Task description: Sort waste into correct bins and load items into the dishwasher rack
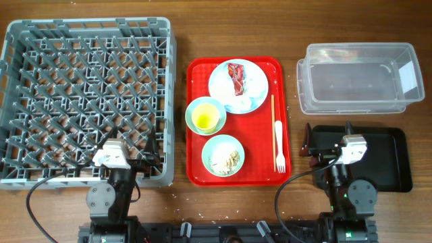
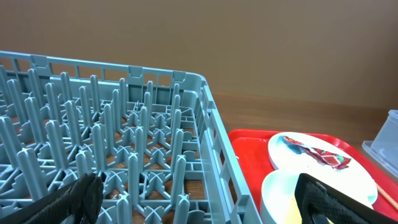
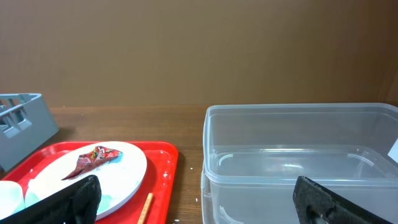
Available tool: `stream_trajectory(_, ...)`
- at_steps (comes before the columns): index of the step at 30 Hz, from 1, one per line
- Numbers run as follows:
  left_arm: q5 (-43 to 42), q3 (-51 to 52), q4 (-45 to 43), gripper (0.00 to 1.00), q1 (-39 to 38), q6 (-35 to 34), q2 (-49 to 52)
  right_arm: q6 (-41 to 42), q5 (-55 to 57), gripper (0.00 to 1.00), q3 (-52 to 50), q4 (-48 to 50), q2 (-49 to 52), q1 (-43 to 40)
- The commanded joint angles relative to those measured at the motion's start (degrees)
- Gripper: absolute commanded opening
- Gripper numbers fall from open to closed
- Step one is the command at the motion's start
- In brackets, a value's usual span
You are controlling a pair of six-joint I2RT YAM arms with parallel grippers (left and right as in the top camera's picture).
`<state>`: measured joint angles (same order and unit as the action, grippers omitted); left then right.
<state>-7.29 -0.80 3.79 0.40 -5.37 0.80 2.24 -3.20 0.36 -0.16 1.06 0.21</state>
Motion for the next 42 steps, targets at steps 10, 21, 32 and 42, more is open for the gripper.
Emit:
stream_trajectory(10,0.3,0.4,0.0,1.0,-0.3,0.6,-0.3,-0.7,-0.3,1.0,-0.1,0.2,0.1,-0.2)
stream_trajectory(21,0.3,0.4,0.0,1.0,-0.3,0.6,-0.3,-0.7,-0.3,1.0,-0.1,0.2,0.1,-0.2)
stream_trajectory(32,-1.4,0.4,-0.2,1.0,-0.3,0.0,-0.3,-0.7,-0.3,1.0,-0.1,0.2,0.1,-0.2)
stream_trajectory(42,-30.7,0.4,-7.5,1.0,-0.3,0.0,-0.3,-0.7,-0.3,1.0,-0.1,0.2,0.1,-0.2)
